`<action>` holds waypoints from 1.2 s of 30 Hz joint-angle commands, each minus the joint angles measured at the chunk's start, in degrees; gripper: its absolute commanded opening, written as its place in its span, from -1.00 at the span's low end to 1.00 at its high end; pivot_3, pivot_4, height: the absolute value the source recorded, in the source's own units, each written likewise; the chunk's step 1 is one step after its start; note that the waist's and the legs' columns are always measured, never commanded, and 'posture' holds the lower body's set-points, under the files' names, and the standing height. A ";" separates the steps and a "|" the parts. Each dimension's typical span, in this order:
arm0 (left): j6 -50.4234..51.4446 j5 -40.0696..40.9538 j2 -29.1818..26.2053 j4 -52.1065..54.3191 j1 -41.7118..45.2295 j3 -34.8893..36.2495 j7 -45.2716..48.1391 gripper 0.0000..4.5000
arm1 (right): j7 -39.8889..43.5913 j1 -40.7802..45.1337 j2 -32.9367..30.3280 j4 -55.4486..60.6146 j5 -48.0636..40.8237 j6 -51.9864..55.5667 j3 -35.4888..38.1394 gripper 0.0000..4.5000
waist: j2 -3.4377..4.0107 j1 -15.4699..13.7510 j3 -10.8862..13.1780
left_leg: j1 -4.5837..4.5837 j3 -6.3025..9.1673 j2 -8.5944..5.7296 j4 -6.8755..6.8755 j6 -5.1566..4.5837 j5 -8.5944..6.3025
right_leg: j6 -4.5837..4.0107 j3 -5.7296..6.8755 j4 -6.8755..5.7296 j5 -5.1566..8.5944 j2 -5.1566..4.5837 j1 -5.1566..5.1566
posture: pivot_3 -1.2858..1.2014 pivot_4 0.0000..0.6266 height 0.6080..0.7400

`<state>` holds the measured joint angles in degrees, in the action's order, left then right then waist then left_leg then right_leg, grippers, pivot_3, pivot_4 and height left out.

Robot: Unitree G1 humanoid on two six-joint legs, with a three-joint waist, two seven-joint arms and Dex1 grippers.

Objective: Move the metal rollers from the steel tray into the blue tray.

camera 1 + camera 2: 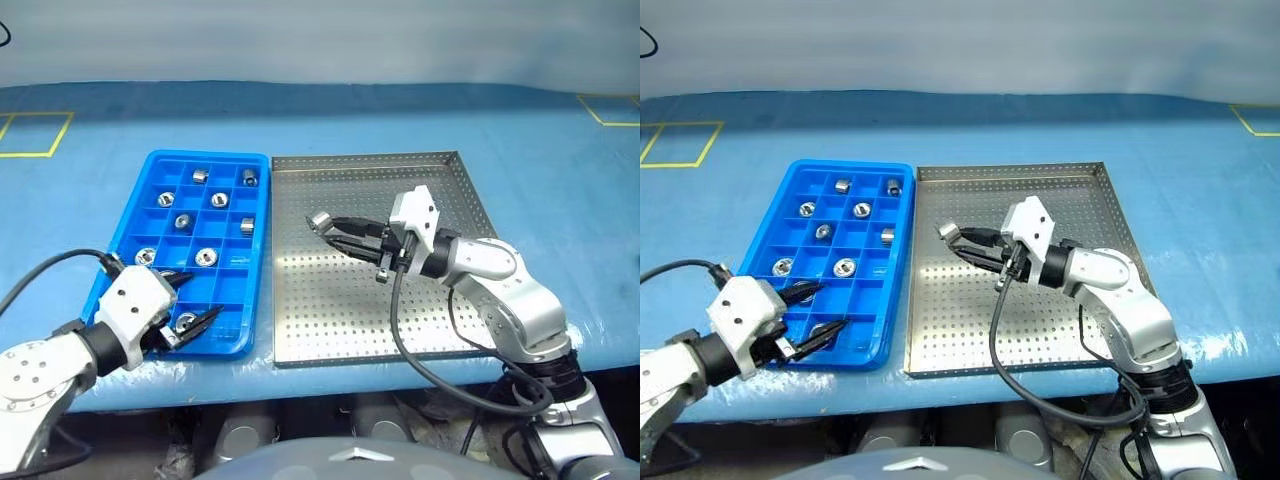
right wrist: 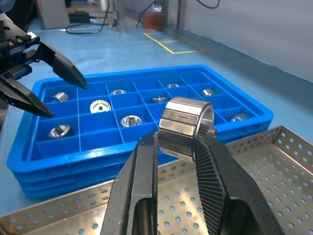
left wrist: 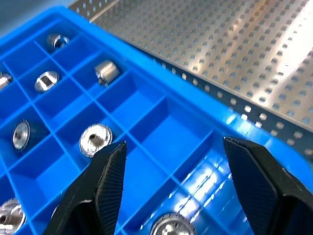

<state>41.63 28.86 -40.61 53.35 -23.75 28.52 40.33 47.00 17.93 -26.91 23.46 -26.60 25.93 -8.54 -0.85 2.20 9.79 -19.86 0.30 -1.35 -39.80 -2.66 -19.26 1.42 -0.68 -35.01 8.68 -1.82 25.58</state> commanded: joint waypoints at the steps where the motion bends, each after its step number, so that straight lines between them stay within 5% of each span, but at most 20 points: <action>1: -1.08 7.53 1.59 3.28 -0.73 7.18 1.13 0.51 | -0.18 2.94 2.88 0.38 -0.82 1.13 -3.05 -0.64 | 0.00 -0.07 0.00 | 0.00 0.00 0.02 0.00 0.02 0.00 | -0.01 0.01 -0.01 0.00 0.02 0.00 | 0.01 -0.52 1.00; 11: -9.87 14.38 3.31 6.65 -15.58 12.39 -0.01 0.51 | 6.37 10.77 8.19 -9.30 -0.03 3.11 -11.18 -0.64 | -0.03 -1.54 -0.01 | 0.03 0.08 -0.03 0.00 0.03 0.00 | -0.12 0.07 0.01 0.07 0.01 -0.05 | 0.12 -0.52 1.00; 20: -23.41 12.02 5.50 6.65 -29.38 7.77 -6.75 0.51 | 8.83 13.27 12.95 -20.08 4.96 0.72 -16.56 -0.64 | -0.04 -3.97 -0.02 | 0.00 0.14 -0.06 0.00 0.07 -0.01 | -0.17 0.14 0.03 0.11 0.09 -0.08 | 0.21 -0.52 1.00; 36: -28.33 8.48 3.30 6.65 -31.24 0.49 -13.59 0.51 | 8.74 15.35 14.93 -28.62 11.59 0.18 -16.98 -0.64 | -0.01 -4.89 0.00 | -0.02 0.19 -0.07 0.10 0.10 0.00 | -0.07 0.22 0.04 0.19 0.32 -0.06 | 0.21 -0.52 1.00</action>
<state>14.52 37.69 -36.90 58.08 -55.09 28.85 27.29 55.66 32.54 -12.29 -5.81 -15.40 27.31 -26.06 -0.85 -2.70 9.78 -19.88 0.49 -1.42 -39.70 -2.54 -19.25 1.36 -0.46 -34.96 8.88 -1.49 25.53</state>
